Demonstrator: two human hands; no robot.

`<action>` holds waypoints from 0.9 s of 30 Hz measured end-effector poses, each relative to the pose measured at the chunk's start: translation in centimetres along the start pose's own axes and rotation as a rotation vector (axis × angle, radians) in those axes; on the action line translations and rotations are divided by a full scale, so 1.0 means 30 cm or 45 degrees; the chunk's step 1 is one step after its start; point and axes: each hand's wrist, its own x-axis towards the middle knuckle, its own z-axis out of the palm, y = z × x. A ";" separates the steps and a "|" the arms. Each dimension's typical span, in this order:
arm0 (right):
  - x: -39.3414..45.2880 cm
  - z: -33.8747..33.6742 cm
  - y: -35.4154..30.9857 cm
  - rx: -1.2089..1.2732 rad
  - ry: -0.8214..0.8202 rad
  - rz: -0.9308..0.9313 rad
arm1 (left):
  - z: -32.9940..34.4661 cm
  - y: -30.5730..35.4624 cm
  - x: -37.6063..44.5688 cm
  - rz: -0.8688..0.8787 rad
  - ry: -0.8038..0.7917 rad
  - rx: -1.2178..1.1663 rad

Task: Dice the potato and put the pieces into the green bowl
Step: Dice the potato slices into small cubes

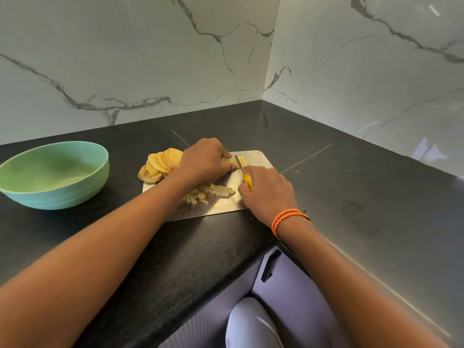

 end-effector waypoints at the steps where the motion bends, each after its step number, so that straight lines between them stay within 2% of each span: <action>1: -0.017 -0.003 0.004 0.001 0.001 0.004 | -0.002 0.001 -0.001 0.000 0.002 0.001; 9: -0.126 -0.037 0.039 0.090 0.007 -0.009 | -0.009 0.007 -0.016 -0.008 0.041 0.054; 15: -0.071 -0.037 0.010 0.203 0.149 0.035 | -0.017 -0.004 -0.012 0.029 0.003 0.040; 21: 0.031 0.001 -0.015 0.137 0.044 0.029 | -0.033 -0.021 0.006 0.023 -0.049 -0.012; 27: 0.041 0.021 -0.007 0.103 0.028 -0.017 | -0.050 -0.043 0.022 -0.009 -0.093 -0.041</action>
